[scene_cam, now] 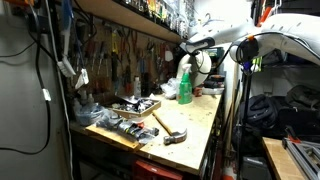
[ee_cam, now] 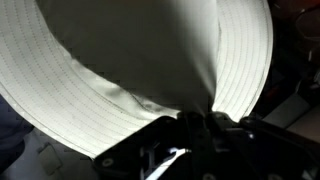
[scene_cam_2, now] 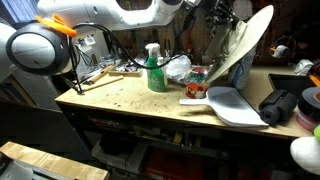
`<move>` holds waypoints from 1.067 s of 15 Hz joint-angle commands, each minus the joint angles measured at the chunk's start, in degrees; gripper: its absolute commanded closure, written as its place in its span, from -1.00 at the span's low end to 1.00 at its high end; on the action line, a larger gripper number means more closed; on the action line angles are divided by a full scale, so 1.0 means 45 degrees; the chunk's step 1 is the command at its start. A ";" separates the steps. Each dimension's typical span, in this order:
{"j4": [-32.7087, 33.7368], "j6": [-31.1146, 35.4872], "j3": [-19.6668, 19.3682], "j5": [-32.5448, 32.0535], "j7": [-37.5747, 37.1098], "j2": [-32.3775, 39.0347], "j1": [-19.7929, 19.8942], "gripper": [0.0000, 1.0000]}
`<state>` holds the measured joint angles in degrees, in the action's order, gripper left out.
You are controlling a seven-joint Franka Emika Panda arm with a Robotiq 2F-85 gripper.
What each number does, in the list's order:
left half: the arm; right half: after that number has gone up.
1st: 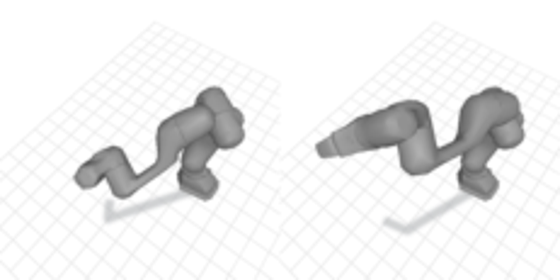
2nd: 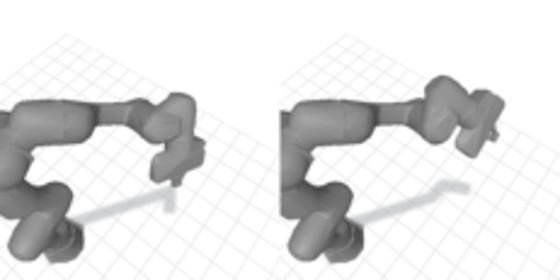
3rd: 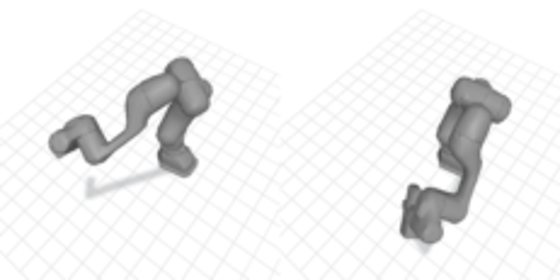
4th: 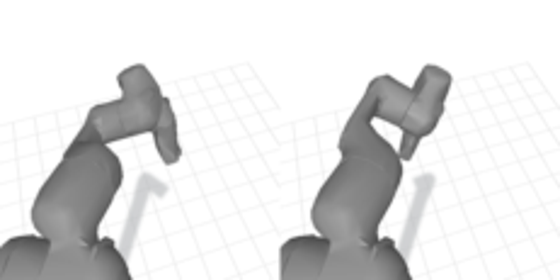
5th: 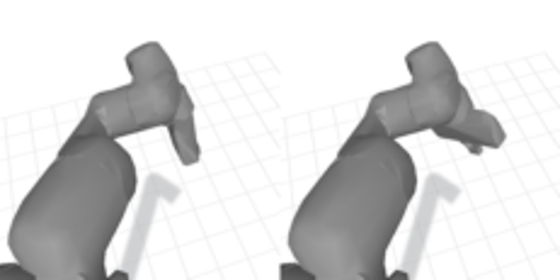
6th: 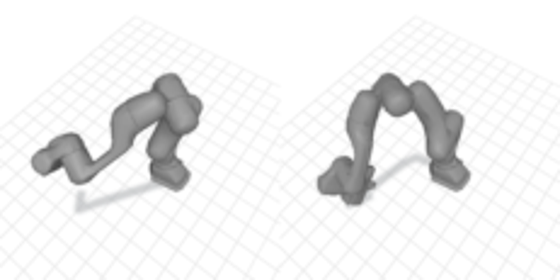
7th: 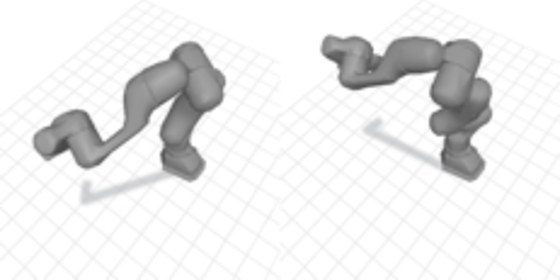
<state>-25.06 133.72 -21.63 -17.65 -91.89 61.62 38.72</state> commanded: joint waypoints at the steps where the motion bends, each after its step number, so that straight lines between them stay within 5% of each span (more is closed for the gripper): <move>1: -0.0011 0.0784 -0.0746 0.0087 -0.2136 0.0269 -0.0062 0.99; 11: -0.0110 0.0438 -0.4051 -0.1735 -0.9046 0.0902 -0.0727 0.99; 12: -0.0110 0.0220 -0.4197 -0.1795 -0.9256 0.0944 -0.0793 0.45; 16: -0.0111 -0.0017 -0.3917 -0.1477 -0.8550 0.0886 -0.0856 -0.02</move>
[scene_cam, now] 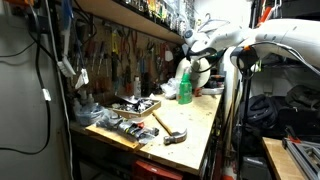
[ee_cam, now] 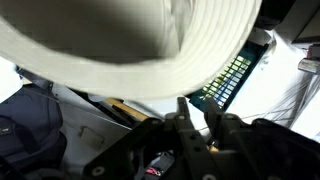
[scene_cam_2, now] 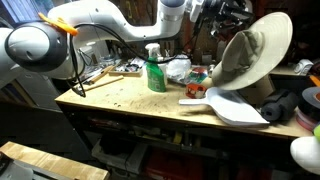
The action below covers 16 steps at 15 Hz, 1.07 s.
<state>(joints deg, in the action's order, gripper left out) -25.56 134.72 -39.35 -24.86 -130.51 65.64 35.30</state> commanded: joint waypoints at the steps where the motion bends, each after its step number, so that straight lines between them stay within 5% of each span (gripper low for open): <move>1: 0.0003 -0.0142 0.0380 0.0357 0.0652 -0.0104 -0.0057 -0.15; 7: -0.0408 -0.0628 0.2532 0.1251 0.6562 -0.1074 0.0011 -0.98; 16: -0.0328 -0.0795 0.3315 0.1341 1.4451 -0.1635 0.0891 -1.00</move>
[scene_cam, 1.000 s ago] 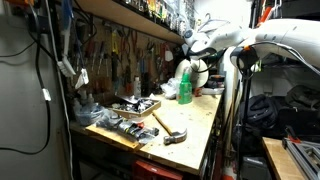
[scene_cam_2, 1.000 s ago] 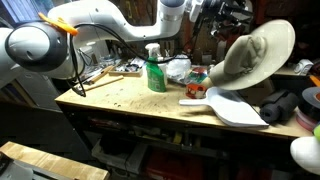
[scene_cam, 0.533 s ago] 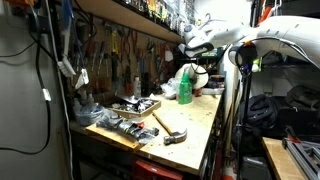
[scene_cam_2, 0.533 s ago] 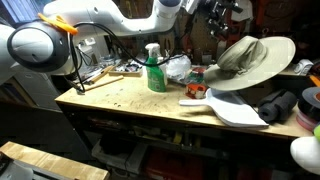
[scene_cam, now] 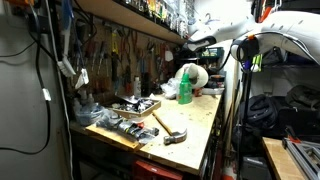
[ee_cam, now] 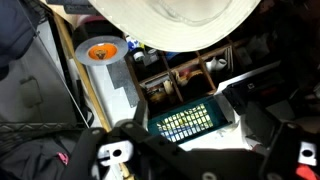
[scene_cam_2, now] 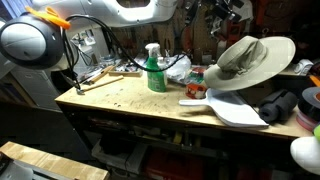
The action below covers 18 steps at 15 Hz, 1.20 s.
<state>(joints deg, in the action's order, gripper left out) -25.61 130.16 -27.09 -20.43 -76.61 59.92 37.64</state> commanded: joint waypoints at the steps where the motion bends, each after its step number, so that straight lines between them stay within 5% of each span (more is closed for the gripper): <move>1: -0.0420 0.0195 0.0905 0.0484 0.3402 -0.0561 0.0483 -1.00; 8: -0.1287 -0.0327 0.4209 0.0458 0.9959 -0.2598 0.1874 -1.00; 13: -0.1113 -0.2187 0.6208 0.1524 1.4605 -0.3908 0.3264 -1.00; 15: -0.0986 -0.3311 0.6700 0.2043 1.6274 -0.4394 0.3748 -1.00; 16: 0.0568 -0.4552 0.5904 0.3162 1.7342 -0.3794 0.3598 -1.00; 17: 0.1072 -0.3810 0.5224 0.2752 1.6014 -0.3139 0.3128 -1.00; 18: -0.0168 -0.3761 0.5251 0.3111 1.6567 -0.4074 0.3291 -1.00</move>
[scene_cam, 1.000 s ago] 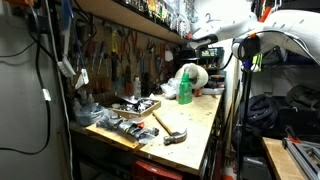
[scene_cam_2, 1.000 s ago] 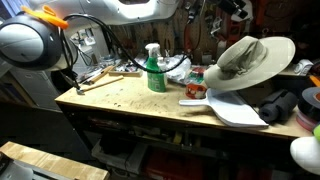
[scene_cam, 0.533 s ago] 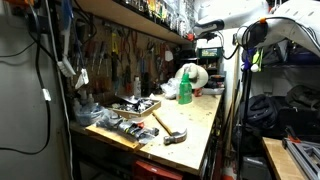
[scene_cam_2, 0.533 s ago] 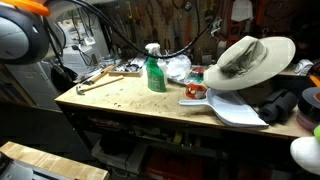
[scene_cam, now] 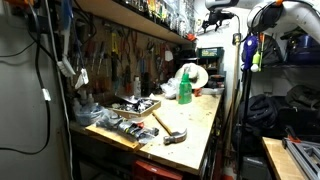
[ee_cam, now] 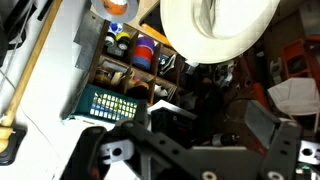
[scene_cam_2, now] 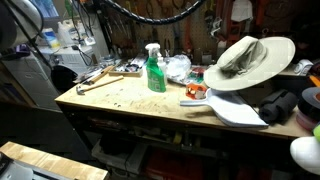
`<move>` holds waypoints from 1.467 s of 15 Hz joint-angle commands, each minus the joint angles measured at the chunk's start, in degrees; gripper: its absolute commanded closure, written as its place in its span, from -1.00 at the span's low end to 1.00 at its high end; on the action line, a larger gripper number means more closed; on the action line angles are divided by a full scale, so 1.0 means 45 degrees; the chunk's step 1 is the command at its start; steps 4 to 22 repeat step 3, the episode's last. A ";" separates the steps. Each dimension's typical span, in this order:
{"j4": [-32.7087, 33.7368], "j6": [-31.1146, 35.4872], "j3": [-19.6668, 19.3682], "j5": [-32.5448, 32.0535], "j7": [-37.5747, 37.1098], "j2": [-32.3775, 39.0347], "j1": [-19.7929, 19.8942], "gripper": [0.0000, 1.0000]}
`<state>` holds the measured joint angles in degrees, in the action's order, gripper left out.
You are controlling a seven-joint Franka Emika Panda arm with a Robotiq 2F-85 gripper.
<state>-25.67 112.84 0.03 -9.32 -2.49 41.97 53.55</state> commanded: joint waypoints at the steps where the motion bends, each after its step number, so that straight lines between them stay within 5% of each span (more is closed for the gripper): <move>1: 0.0008 -0.0210 -0.0745 0.0828 0.0454 -0.0148 -0.0164 -1.00; 22: 0.0096 -0.0342 -0.0718 0.0920 0.0658 -0.0146 -0.0155 -1.00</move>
